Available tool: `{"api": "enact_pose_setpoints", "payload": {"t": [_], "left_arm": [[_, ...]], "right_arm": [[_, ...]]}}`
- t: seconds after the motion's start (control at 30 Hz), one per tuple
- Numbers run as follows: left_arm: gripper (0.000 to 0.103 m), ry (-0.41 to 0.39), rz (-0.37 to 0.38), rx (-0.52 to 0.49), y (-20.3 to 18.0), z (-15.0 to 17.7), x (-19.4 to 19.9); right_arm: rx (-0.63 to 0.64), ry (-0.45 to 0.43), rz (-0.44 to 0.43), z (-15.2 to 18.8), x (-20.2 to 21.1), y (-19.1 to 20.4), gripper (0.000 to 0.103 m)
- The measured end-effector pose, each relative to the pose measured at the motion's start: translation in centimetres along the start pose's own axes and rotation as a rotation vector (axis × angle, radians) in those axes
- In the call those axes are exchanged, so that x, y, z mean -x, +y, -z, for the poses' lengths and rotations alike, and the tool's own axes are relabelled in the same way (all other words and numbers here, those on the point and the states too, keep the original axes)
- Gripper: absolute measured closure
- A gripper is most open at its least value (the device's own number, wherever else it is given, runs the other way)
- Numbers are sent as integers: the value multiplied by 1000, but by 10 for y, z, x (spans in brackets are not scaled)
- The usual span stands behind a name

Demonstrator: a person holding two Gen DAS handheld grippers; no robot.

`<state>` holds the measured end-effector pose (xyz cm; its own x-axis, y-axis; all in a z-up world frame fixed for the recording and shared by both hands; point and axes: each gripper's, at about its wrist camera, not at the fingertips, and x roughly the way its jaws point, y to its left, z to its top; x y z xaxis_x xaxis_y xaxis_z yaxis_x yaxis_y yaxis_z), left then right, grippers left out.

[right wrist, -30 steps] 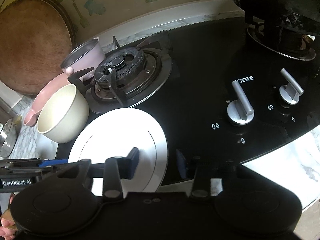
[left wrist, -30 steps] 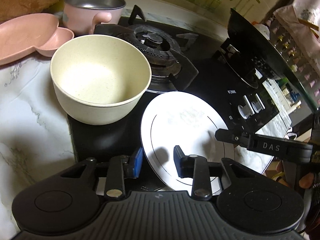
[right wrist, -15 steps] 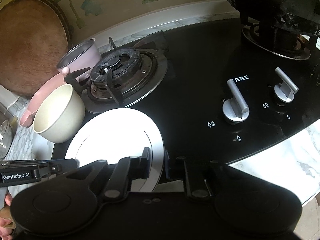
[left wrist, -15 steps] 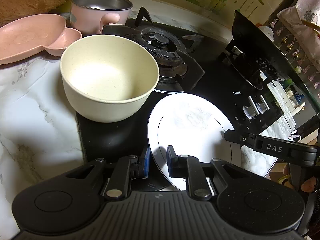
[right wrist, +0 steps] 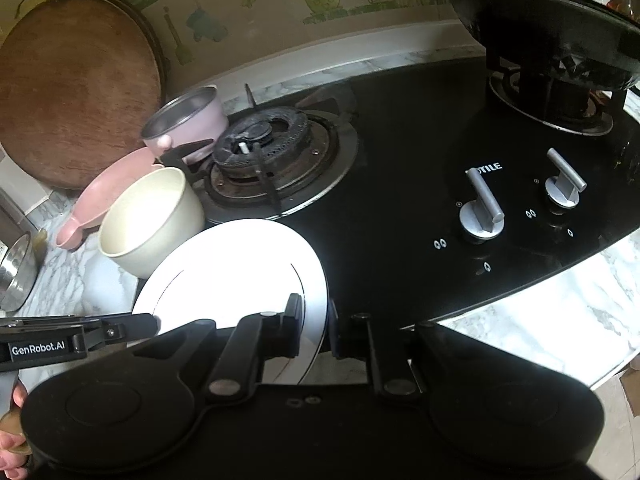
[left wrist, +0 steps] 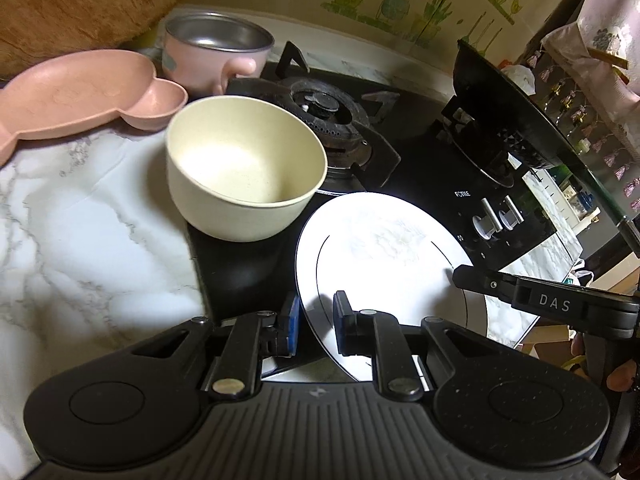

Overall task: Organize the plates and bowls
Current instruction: 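Carry the small white plate with both grippers over the large plate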

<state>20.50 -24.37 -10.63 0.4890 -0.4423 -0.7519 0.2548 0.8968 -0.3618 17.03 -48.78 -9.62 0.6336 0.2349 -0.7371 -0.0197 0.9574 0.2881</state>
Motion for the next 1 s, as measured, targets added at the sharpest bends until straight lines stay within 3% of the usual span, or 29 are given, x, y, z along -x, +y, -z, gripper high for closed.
{"api": "enact_pose_setpoints", "payload": {"t": [0.37, 1.0], "left_arm": [[86, -44, -6, 43, 32, 13, 53], [86, -197, -177, 221, 141, 54, 182]], "right_arm": [[29, -29, -34, 9, 21, 48, 88], [192, 3, -209, 23, 3, 195, 89]]}}
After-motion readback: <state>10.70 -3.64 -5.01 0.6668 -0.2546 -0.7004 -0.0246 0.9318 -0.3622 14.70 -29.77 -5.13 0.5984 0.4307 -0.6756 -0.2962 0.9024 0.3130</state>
